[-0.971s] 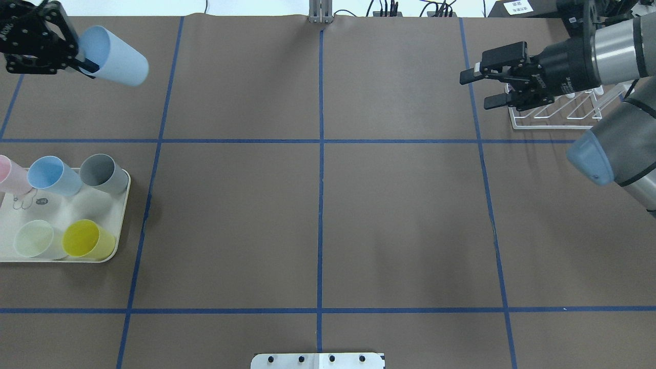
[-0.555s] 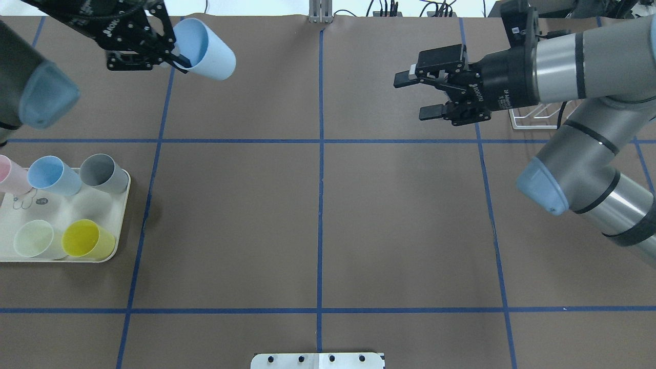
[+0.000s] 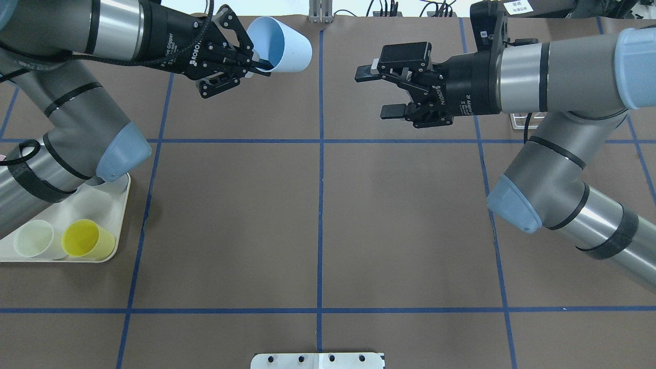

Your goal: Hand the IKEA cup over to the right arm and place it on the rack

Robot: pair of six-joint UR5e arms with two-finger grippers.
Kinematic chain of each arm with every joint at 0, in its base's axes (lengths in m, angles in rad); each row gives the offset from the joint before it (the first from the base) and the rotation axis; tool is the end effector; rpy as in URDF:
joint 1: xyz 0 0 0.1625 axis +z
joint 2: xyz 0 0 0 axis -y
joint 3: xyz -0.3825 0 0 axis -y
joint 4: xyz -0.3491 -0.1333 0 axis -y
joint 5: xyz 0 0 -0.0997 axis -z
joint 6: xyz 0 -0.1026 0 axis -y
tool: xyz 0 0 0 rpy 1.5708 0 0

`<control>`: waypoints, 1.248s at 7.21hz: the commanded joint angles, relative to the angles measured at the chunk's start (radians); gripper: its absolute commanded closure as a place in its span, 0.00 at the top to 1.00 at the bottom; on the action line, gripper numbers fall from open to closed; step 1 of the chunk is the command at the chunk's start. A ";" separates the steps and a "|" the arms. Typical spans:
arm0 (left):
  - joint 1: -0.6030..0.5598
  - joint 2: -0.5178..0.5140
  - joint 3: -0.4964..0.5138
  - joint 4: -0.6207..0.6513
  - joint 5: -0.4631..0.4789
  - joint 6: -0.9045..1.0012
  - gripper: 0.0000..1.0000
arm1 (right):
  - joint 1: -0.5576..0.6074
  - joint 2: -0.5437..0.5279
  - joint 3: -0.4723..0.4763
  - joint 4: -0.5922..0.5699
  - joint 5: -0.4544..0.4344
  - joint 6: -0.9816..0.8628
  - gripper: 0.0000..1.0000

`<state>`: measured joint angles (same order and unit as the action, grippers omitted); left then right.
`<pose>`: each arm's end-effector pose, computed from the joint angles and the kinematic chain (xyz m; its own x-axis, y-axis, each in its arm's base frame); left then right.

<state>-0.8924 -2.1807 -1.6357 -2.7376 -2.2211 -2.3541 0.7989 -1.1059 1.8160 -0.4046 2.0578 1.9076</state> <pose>0.2858 -0.4680 0.1400 -0.2979 -0.5253 -0.7970 0.0612 0.8227 -0.5651 -0.2825 -0.4125 0.1545 -0.3044 0.1060 0.9466 -0.2346 0.9548 -0.1823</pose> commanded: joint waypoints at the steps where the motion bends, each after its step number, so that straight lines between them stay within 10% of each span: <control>1: 0.009 0.009 0.171 -0.495 0.037 -0.318 0.00 | -0.041 0.008 -0.030 0.221 -0.102 0.126 0.99; 9: 0.158 -0.001 0.177 -1.025 0.265 -0.862 0.00 | -0.084 0.066 -0.029 0.326 -0.105 0.125 0.99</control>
<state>-0.7421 -2.1816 -1.4574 -3.7237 -1.9854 -3.1786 0.7187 -1.0502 1.7875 -0.0848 1.9534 2.0326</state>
